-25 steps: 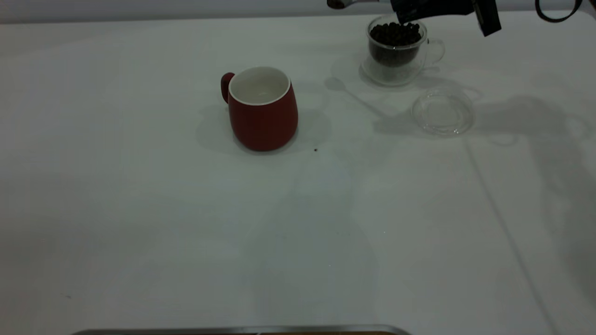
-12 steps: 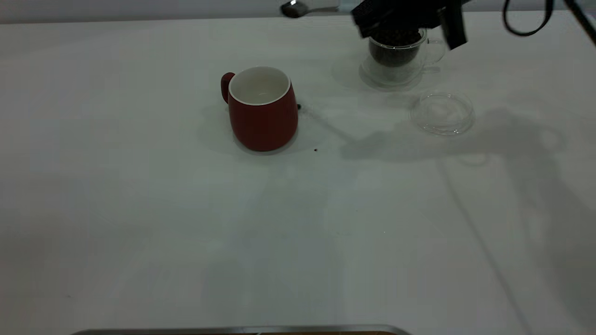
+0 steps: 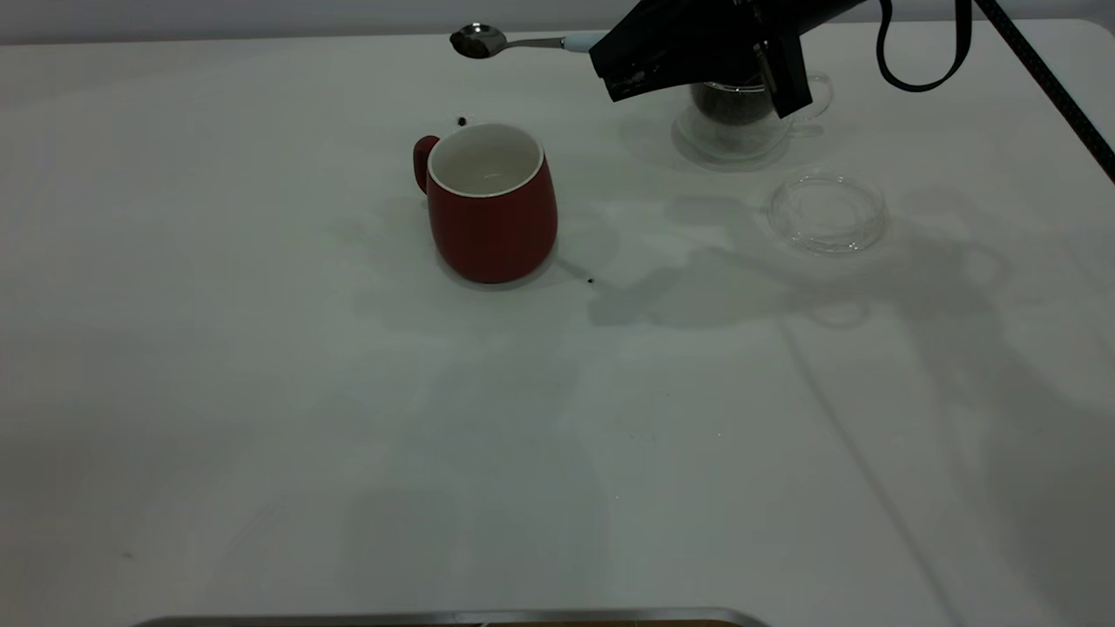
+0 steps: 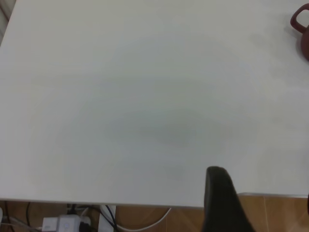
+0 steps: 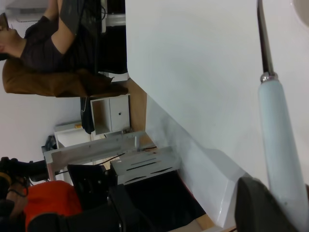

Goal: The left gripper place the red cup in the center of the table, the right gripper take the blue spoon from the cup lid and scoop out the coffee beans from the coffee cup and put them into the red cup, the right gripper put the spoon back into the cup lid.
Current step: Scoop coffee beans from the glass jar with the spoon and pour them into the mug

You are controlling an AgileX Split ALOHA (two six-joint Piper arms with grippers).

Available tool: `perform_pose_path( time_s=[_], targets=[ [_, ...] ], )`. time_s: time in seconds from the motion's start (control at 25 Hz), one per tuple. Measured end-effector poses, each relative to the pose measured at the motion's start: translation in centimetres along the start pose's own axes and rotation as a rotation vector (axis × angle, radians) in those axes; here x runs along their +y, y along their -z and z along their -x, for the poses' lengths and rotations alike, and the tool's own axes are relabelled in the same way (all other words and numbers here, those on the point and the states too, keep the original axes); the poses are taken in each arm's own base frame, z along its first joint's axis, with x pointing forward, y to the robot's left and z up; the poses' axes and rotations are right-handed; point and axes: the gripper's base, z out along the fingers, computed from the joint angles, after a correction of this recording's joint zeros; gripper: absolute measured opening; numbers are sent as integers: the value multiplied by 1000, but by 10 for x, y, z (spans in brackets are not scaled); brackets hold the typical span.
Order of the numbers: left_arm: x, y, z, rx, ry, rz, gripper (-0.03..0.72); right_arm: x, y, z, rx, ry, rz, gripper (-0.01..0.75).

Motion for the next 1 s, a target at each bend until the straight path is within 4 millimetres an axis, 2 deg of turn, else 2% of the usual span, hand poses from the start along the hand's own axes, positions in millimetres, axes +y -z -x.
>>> perform_pose_path(
  time_s=[0.28, 0.68, 1.0],
  targets=[
    [0, 0, 0, 0, 0, 0, 482, -3, -3, 0, 4, -2, 4, 95],
    [0, 0, 0, 0, 1, 0, 482, -22, -15, -4, 40, -21, -12, 95],
    [0, 0, 0, 0, 1, 0, 482, -45, -27, -8, 54, -59, -52, 95]
  ],
)
